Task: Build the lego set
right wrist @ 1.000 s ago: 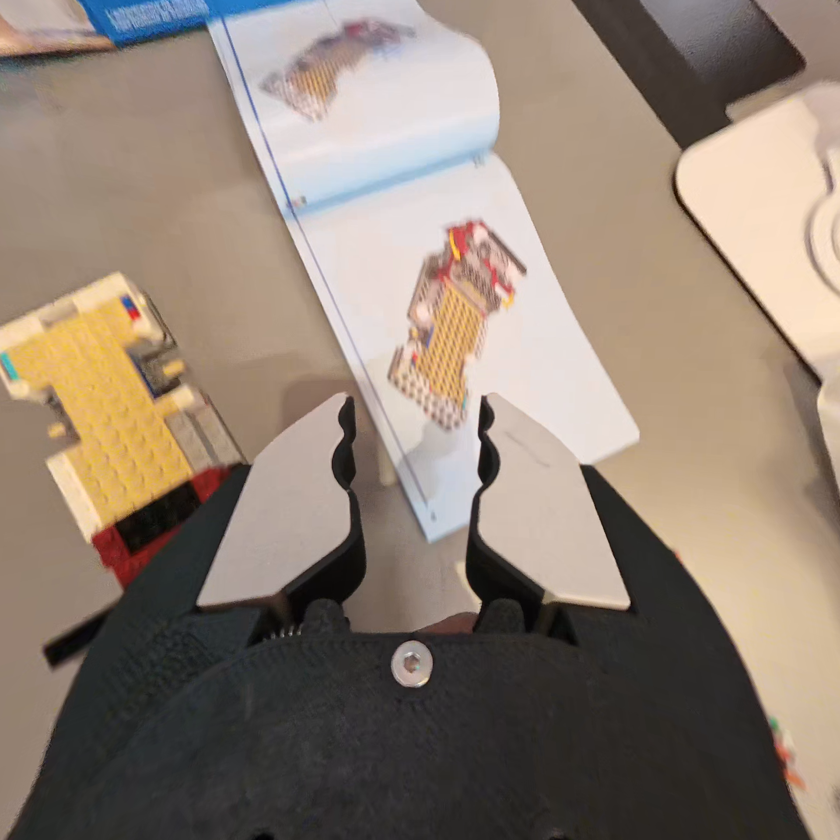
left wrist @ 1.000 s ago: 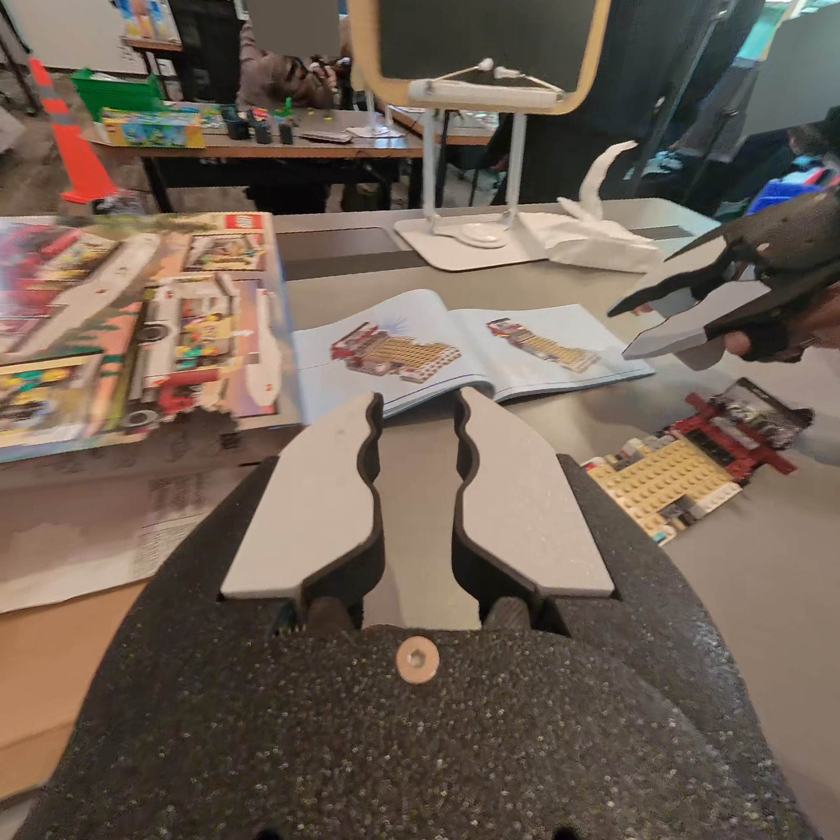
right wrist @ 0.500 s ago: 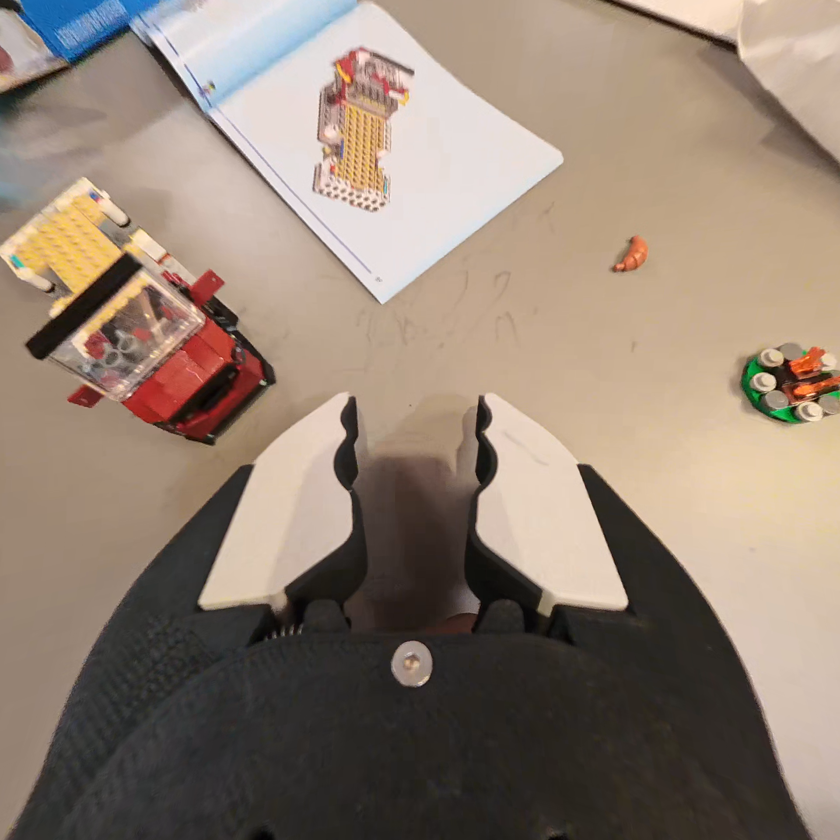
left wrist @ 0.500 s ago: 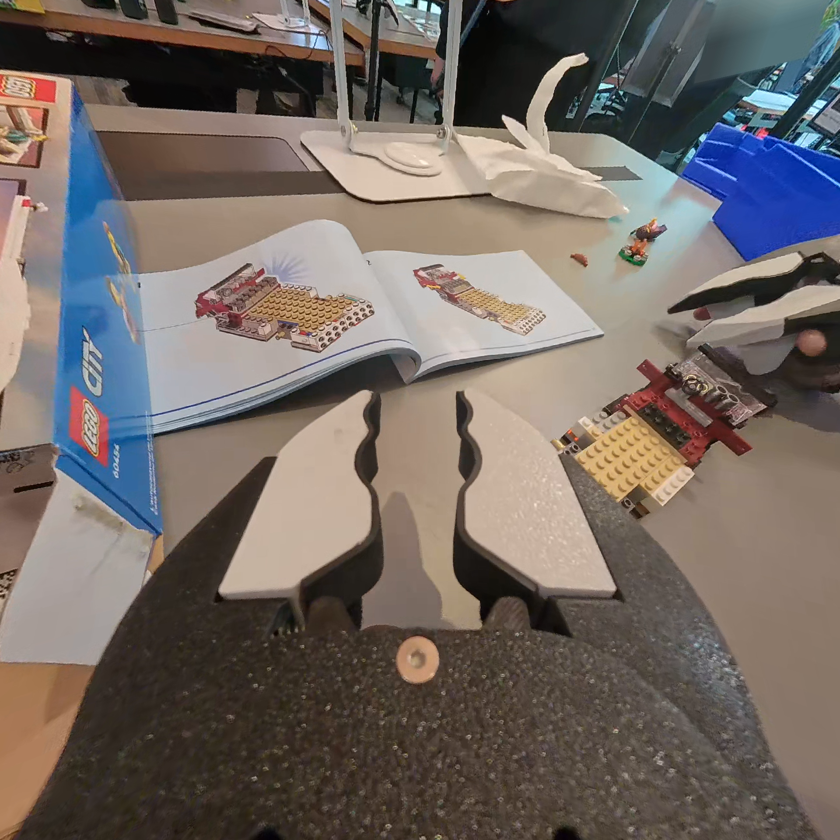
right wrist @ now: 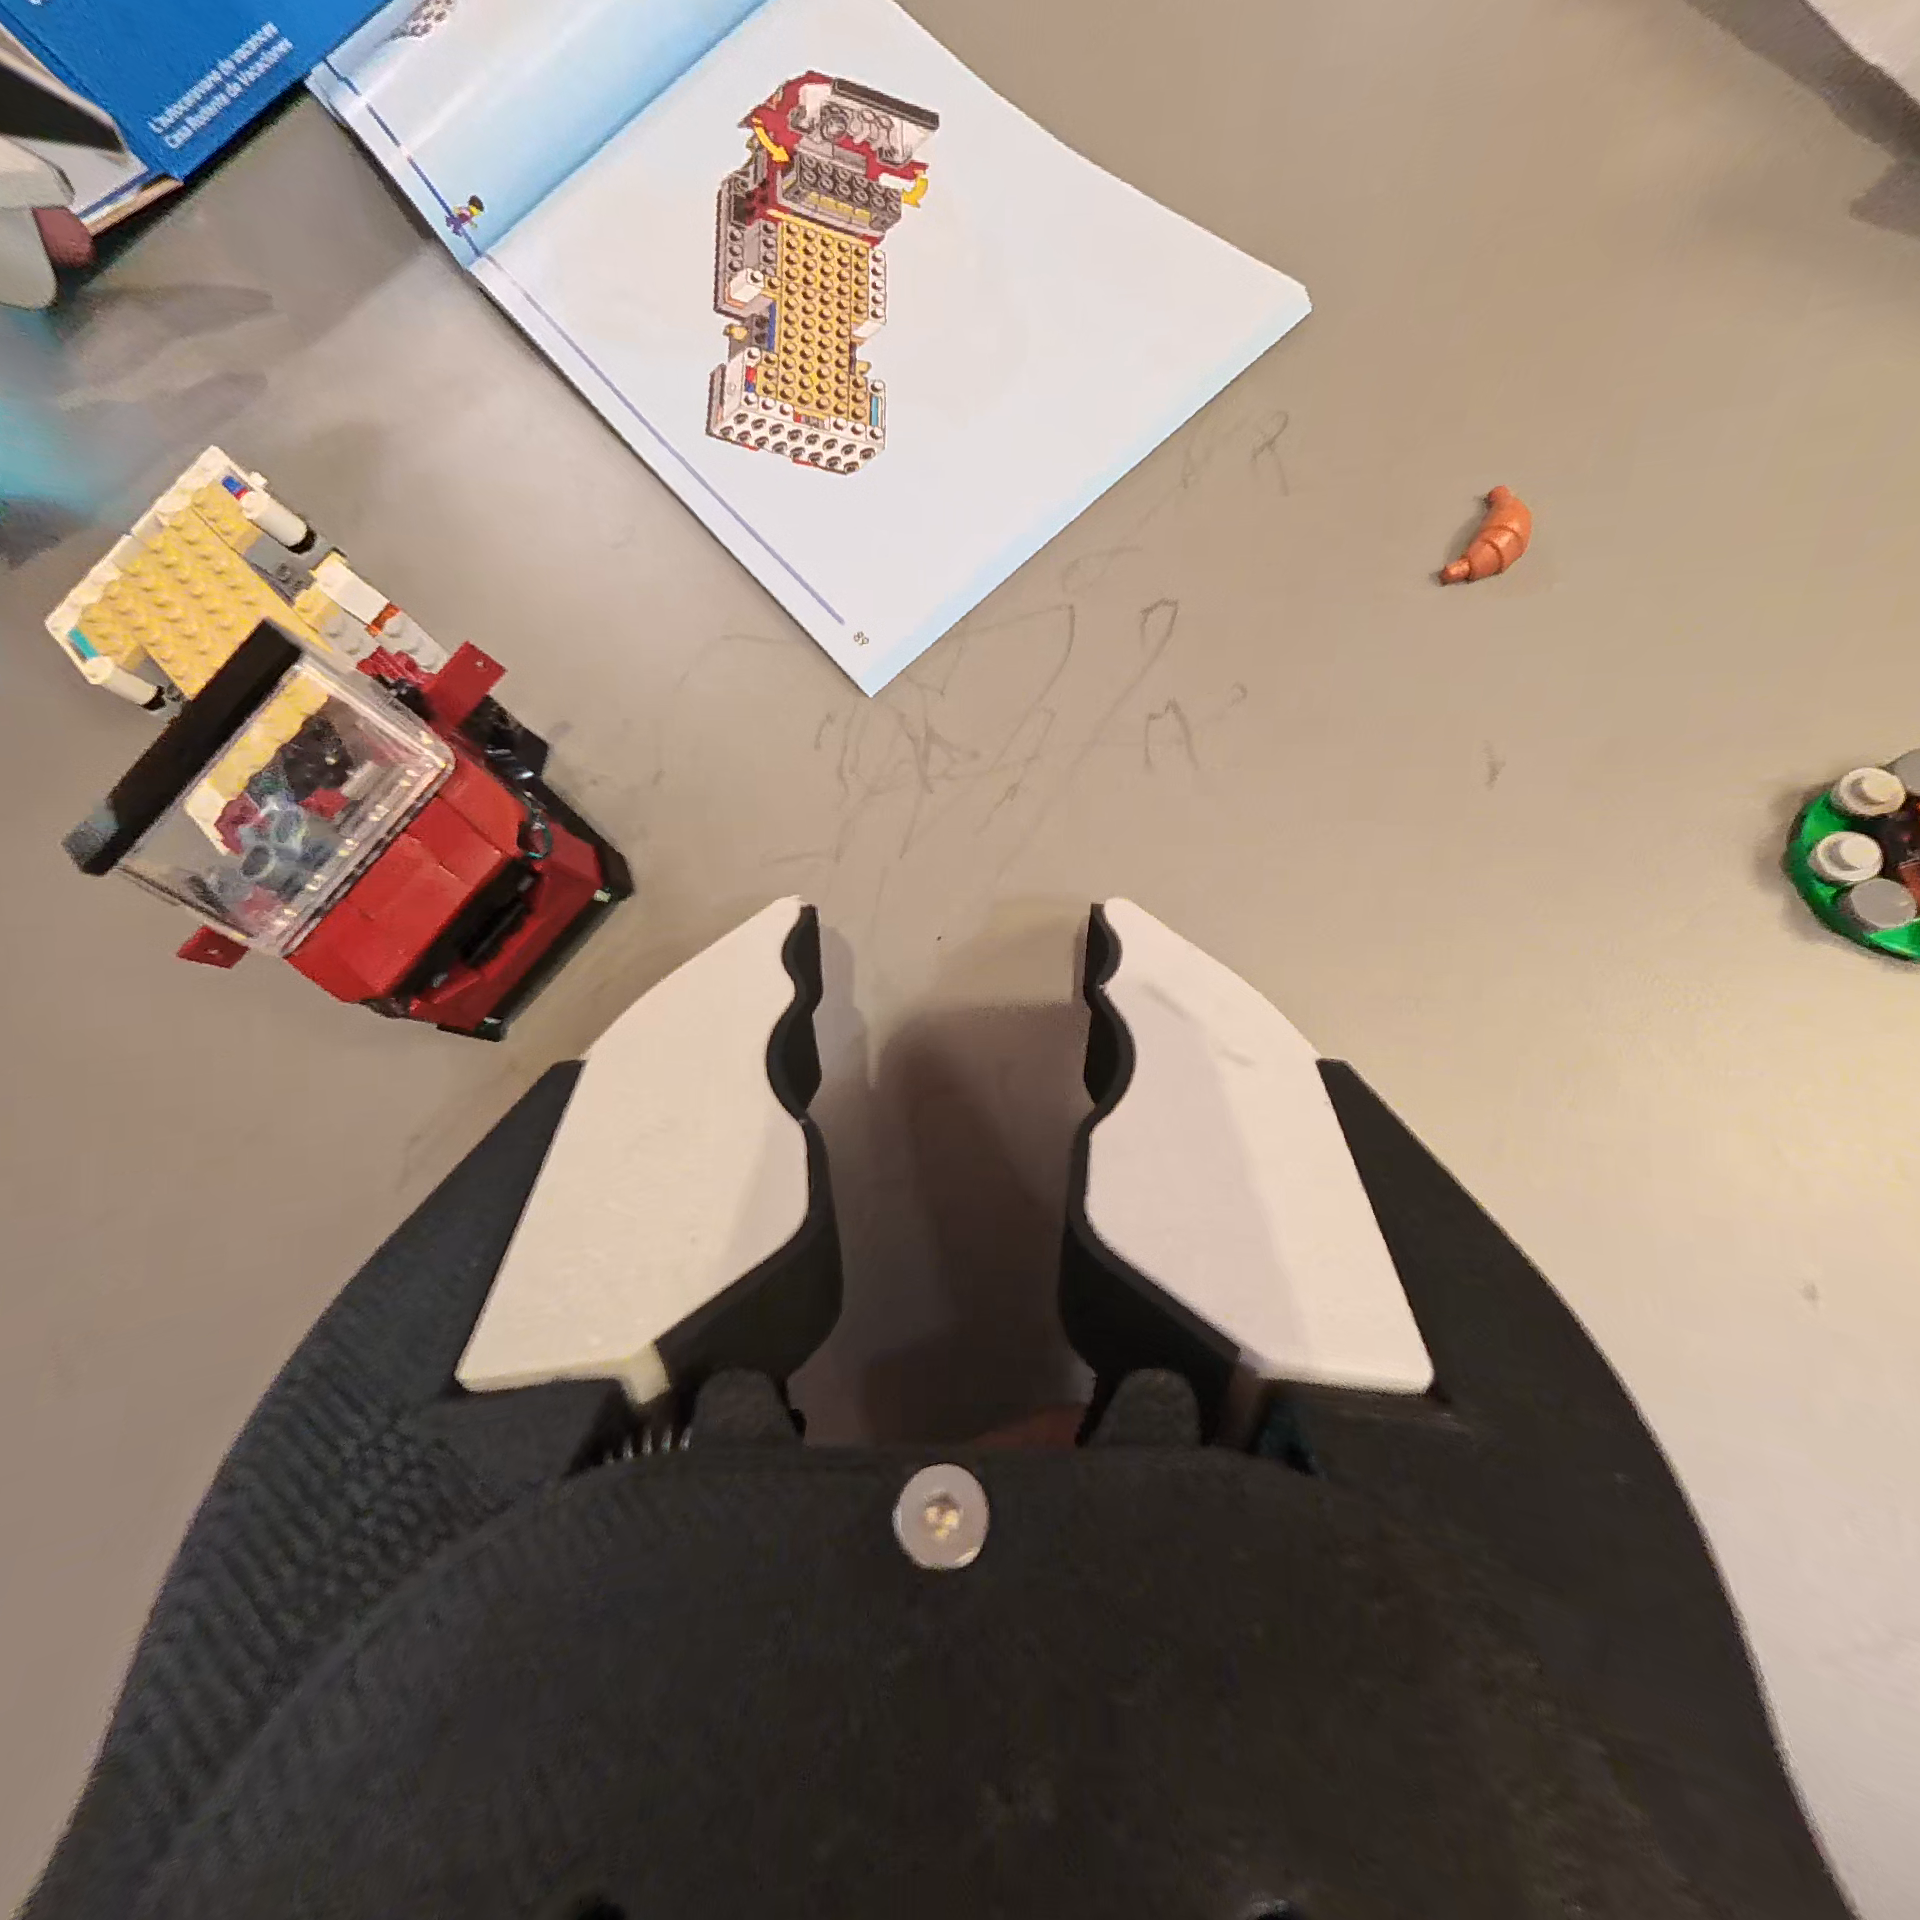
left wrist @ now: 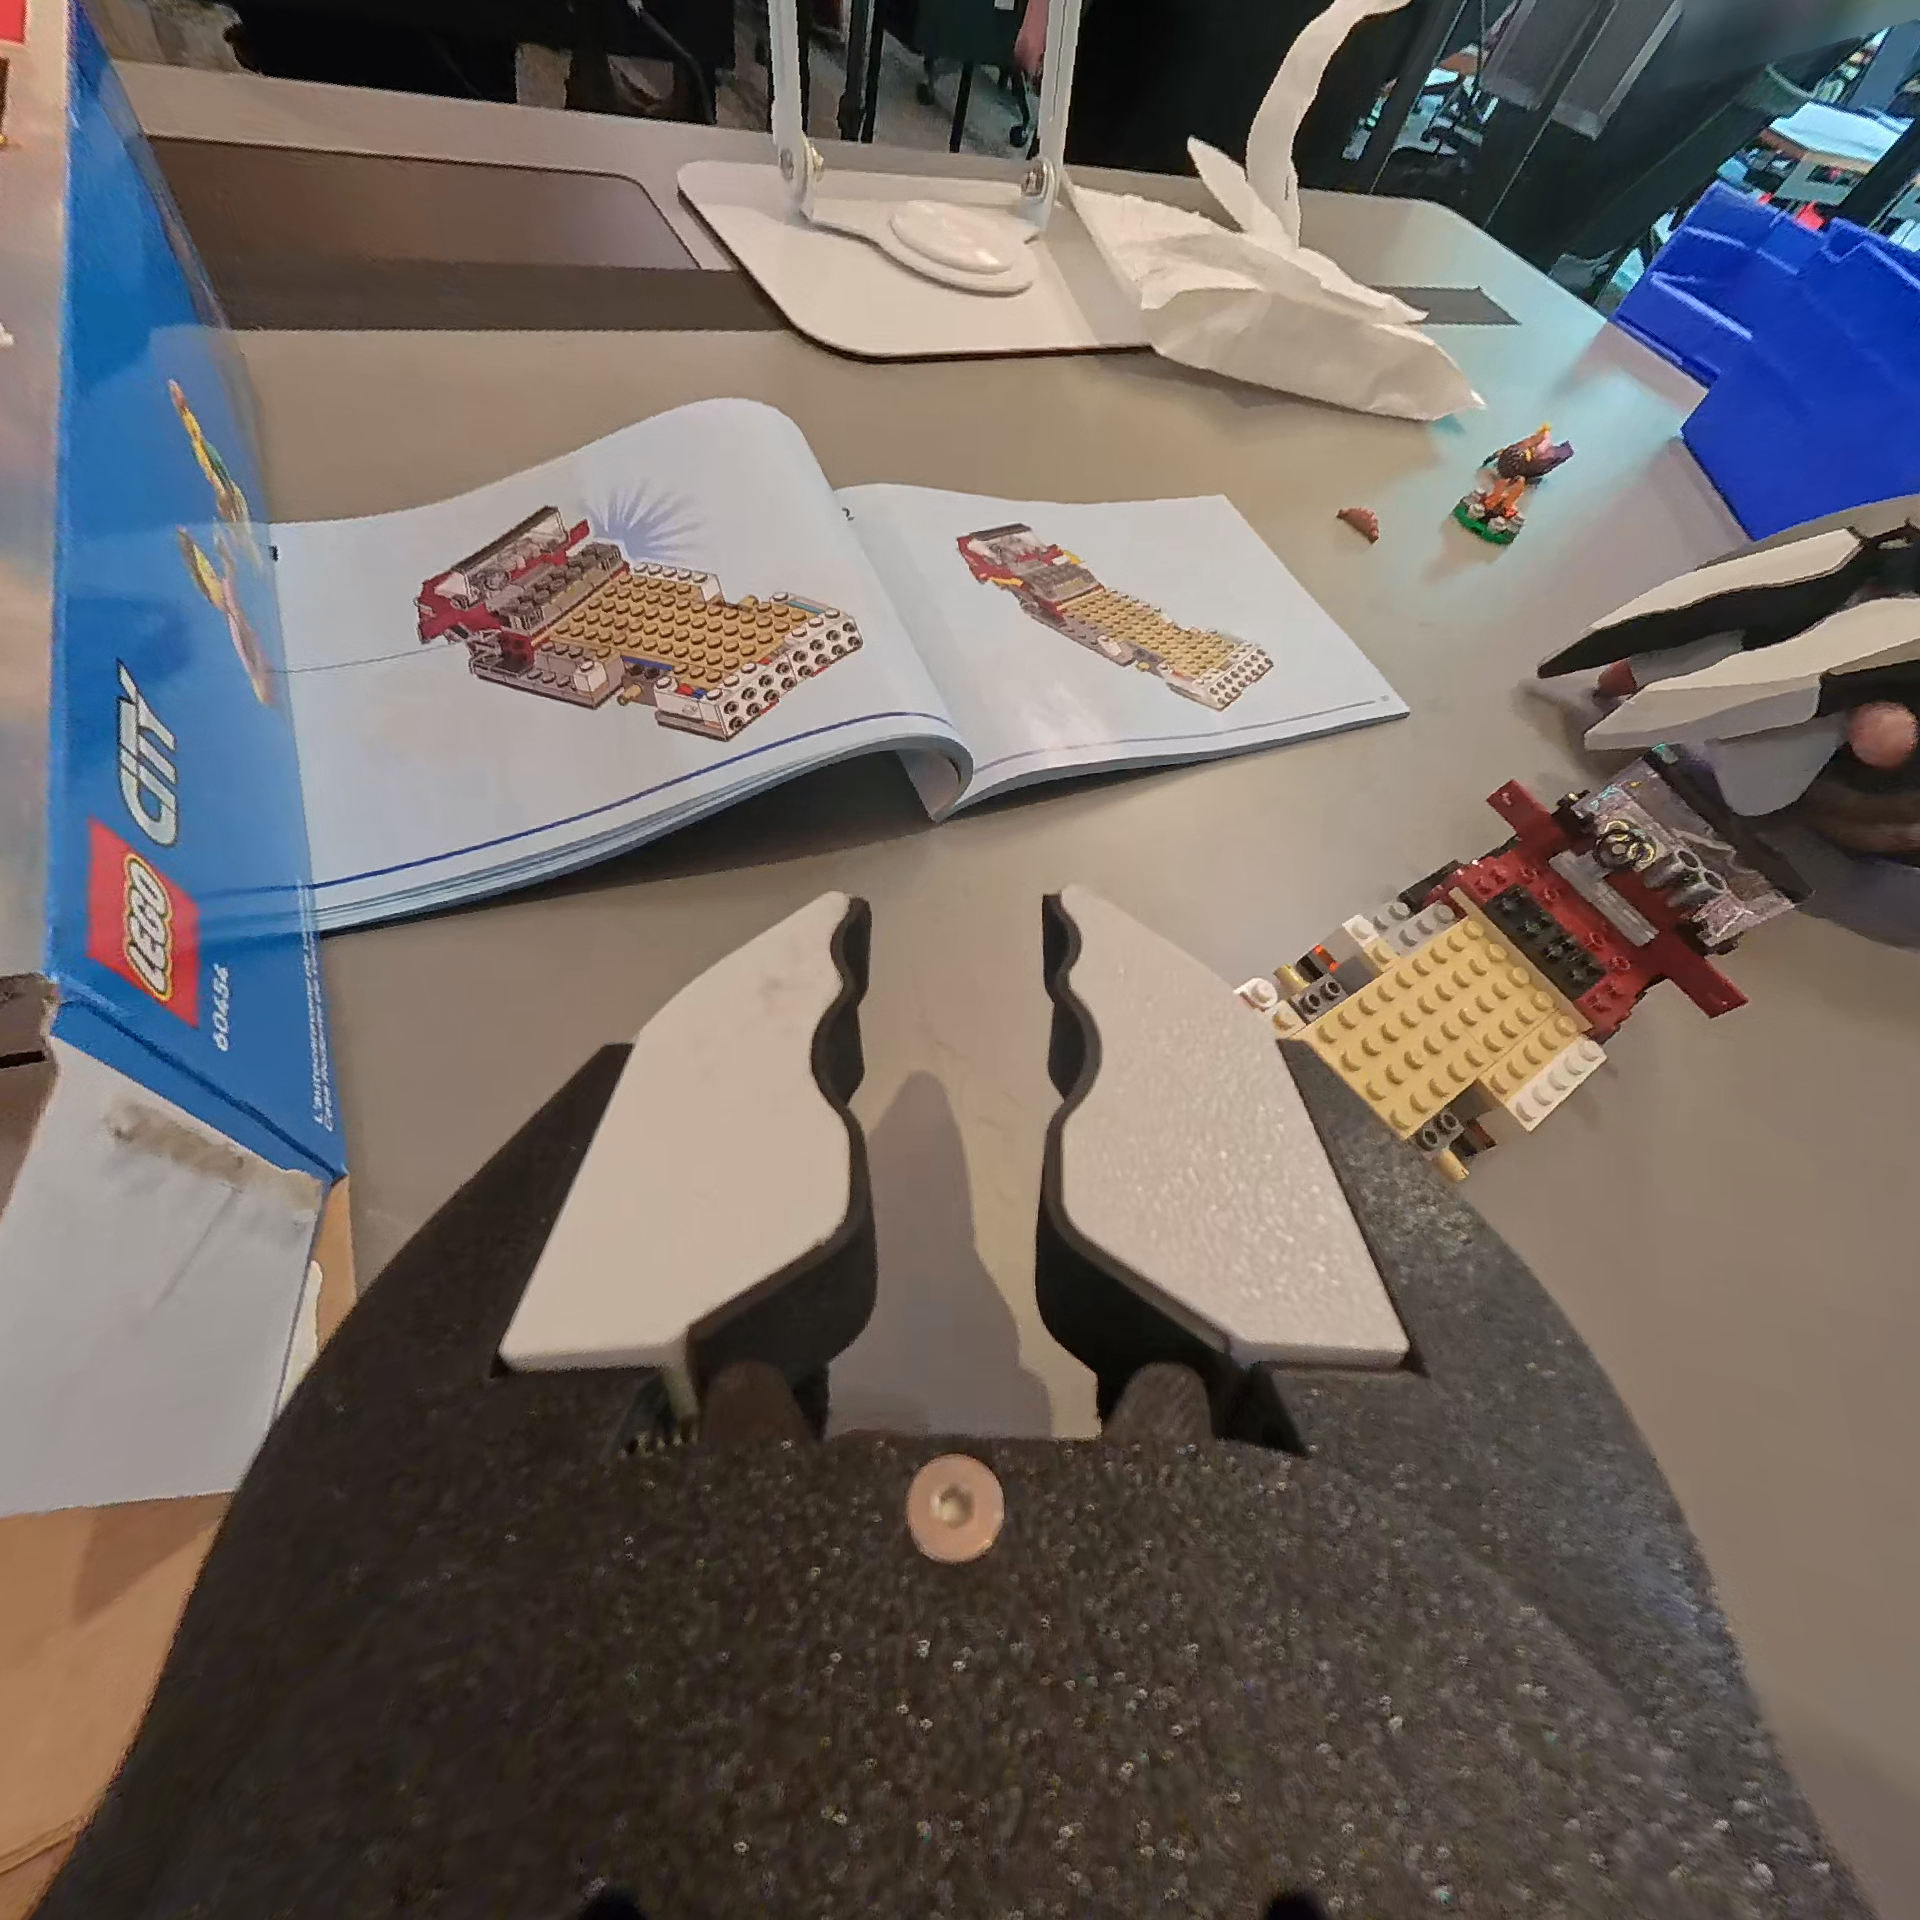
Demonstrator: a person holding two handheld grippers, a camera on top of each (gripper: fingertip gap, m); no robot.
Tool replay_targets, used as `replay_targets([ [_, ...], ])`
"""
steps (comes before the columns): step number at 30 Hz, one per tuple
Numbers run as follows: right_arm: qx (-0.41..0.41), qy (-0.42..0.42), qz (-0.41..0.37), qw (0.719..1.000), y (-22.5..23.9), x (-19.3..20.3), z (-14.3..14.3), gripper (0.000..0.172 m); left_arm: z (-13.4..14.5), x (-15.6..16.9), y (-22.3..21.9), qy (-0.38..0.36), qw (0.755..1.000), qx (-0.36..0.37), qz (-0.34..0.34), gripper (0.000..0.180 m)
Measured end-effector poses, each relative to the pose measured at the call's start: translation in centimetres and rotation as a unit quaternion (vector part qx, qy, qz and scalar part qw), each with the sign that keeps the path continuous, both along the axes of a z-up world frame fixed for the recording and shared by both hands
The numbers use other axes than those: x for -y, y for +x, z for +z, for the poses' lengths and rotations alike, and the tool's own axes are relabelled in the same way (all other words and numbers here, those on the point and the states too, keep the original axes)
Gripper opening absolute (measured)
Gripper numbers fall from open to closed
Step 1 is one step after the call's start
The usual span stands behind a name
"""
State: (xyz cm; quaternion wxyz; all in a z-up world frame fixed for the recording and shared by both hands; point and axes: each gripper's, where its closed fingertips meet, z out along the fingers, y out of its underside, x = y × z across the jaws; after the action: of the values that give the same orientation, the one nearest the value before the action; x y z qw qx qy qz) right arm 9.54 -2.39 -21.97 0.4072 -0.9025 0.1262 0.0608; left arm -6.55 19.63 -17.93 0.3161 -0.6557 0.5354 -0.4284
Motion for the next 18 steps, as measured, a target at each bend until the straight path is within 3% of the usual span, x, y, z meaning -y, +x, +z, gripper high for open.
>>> replay_targets([
  [18,-0.007,-0.007,-0.006,1.0,0.21,-0.25,-0.25,0.048,-0.49,0.5,-0.18,0.019,1.0,-0.019,-0.012,0.032],
])
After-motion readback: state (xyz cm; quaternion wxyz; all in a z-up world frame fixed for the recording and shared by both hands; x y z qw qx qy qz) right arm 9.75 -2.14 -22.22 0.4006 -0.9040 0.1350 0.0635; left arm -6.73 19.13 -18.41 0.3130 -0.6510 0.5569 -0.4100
